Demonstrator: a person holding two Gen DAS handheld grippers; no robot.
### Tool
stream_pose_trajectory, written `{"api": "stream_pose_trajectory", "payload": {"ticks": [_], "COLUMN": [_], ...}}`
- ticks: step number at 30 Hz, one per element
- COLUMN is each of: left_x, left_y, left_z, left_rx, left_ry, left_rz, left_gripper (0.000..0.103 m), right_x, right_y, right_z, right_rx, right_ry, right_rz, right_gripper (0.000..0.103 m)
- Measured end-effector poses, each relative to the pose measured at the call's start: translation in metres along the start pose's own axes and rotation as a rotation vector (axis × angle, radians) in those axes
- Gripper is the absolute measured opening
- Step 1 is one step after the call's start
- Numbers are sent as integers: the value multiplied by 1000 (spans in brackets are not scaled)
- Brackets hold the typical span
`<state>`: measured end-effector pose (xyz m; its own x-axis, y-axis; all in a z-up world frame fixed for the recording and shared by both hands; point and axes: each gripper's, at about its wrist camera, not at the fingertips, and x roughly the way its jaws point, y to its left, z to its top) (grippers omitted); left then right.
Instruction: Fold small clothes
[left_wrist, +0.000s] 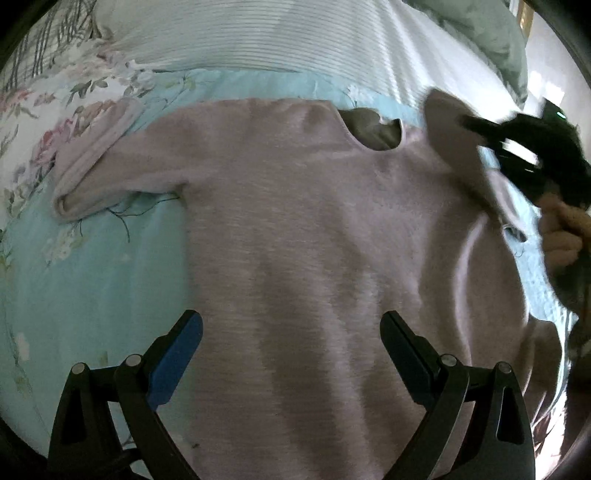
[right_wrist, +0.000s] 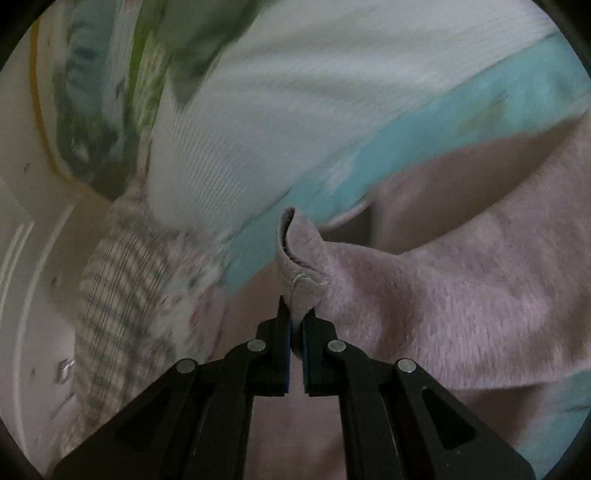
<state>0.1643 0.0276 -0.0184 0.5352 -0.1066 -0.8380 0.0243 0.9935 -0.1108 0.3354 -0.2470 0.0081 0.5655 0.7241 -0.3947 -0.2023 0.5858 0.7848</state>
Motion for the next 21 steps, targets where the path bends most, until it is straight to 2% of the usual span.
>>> {"api": "stream_pose_trajectory", "payload": {"ticks": [6,12,15,16,18,19,20,21], "left_x": [1,9,21,26,38,47,55,68], "left_y": [21,34,38,39,41,41,42,43], "left_z": [2,9,19,23,34,41,47,58], "left_rx": [-36,-53,-60,-64,-80,-91,-99,-110], "left_ry": [-23,-36,-28,-25,-22,-14,-8,1], "left_rz": [-40,-80,-99,-109,-132,-142,-152,-164], "left_gripper": [97,97,97,97,97,97,97,97], "right_x": [99,166,184,186,187,184,176,165], "right_y": [34,41,39,38,35,34,33,35], "right_z": [-30,-59,-66,-67,-70,-70,-69,-68], "right_rx": [-3,11,34,37,52,59,59,47], "right_ry": [130,221,246,253,268,264,251,227], "right_rz": [69,93,90,74,57,61,72,82], "right_gripper": [6,7,9,13,32,53,63,63]}}
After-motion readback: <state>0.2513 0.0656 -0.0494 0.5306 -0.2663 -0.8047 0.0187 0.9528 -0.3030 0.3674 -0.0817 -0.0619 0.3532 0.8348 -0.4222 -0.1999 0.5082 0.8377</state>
